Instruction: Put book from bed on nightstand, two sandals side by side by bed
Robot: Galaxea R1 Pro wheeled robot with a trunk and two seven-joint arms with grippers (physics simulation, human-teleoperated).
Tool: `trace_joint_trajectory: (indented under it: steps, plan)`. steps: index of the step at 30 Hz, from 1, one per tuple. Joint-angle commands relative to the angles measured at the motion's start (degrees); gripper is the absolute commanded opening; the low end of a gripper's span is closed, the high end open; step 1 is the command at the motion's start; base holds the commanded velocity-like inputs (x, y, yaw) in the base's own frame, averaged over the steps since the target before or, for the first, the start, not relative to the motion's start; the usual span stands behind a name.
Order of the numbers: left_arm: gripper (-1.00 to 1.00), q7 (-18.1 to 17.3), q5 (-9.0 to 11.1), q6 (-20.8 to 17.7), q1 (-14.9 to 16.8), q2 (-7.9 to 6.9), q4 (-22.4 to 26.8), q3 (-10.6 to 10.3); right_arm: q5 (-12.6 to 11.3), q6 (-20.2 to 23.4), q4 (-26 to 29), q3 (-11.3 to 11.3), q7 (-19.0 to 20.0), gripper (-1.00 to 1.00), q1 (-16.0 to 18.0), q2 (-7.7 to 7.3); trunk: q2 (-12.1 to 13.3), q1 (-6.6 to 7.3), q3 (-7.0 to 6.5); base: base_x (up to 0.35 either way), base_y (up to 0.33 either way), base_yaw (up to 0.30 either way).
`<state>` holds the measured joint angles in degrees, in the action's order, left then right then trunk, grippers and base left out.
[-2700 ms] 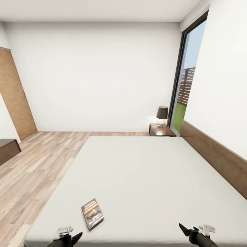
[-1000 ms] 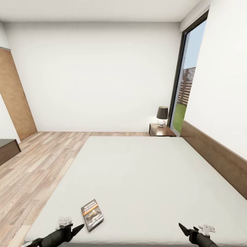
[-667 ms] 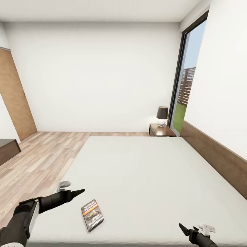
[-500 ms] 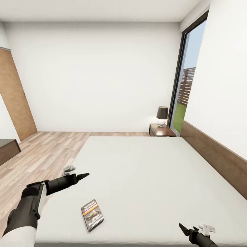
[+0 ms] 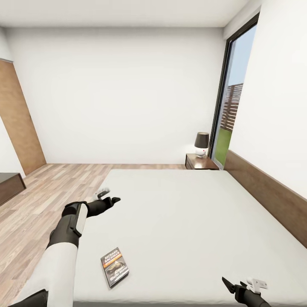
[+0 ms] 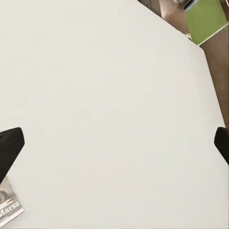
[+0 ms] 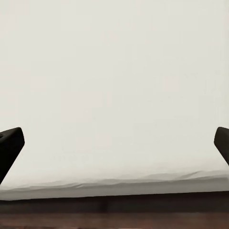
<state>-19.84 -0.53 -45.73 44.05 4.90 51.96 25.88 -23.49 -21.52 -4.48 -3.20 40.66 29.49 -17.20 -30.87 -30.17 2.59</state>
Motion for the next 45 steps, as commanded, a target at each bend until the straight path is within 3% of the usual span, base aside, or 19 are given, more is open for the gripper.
trace_joint_trajectory:
  steps: [1,8,45]
  plan:
    - [1.00,-0.11,0.72,-0.35,0.14,0.09,-0.14,0.32,0.02,-0.28,-0.27,-0.31,0.36,1.00,0.13,-0.02,-0.12,-0.03,0.13,0.000,0.000,0.000]
    - [1.00,0.01,2.05,-0.30,0.08,0.14,-0.46,0.29,0.02,-0.28,-0.26,-0.31,0.39,1.00,0.13,-0.02,-0.12,-0.03,0.19,0.000,0.000,0.000]
    - [1.00,0.21,2.11,0.12,-0.10,0.25,-0.54,0.25,0.02,-0.28,-0.18,-0.31,0.83,1.00,0.13,-0.11,-0.12,-0.03,3.41,0.000,0.000,0.000]
